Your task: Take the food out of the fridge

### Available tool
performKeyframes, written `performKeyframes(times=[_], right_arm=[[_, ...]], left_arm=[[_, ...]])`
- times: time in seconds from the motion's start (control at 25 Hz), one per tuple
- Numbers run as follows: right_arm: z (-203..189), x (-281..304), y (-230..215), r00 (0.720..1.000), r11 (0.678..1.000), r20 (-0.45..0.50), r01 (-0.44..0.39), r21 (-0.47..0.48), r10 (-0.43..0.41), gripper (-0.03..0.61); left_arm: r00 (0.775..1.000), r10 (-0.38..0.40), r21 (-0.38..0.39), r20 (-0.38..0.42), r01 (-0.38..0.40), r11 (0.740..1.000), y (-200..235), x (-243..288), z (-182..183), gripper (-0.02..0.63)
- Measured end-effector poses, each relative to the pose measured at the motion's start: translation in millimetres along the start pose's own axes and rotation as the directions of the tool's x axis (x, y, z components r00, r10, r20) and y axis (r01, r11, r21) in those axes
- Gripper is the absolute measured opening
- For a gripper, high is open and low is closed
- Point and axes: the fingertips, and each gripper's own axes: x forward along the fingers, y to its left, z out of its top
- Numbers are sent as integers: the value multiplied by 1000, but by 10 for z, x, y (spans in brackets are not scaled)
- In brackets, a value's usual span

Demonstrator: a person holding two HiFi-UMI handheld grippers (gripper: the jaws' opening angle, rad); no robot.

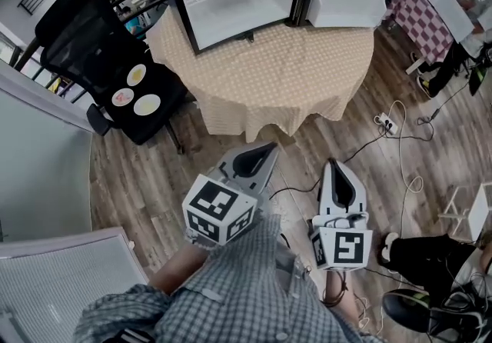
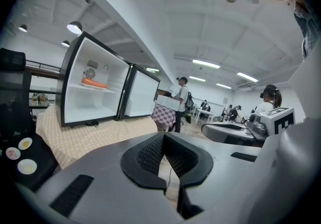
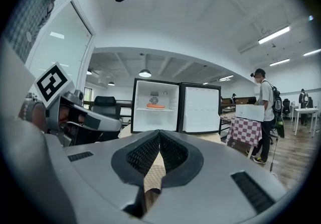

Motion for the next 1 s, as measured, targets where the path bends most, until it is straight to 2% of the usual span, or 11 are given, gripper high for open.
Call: performKeyframes(times=[0.24, 0.52, 0.8, 1.0], right_arm=[[147, 609, -304, 999, 999, -38, 26, -18, -27, 9], [476, 1309, -558, 999, 997, 36, 41, -61, -39, 9], [635, 1901, -581, 997, 997, 65, 44, -70, -40, 9], [683, 2171, -476, 998, 997, 60, 22, -80, -18, 9]], left_arm=[[999, -47, 11, -8, 47, 999, 341, 589, 342, 3], [997, -71, 28, 5, 71, 997, 829, 1112, 783, 3], [997, -74, 50, 29, 72, 996, 1293, 1352, 1054, 3], [998, -41, 34, 55, 40, 999, 1571, 1328, 1158, 3]])
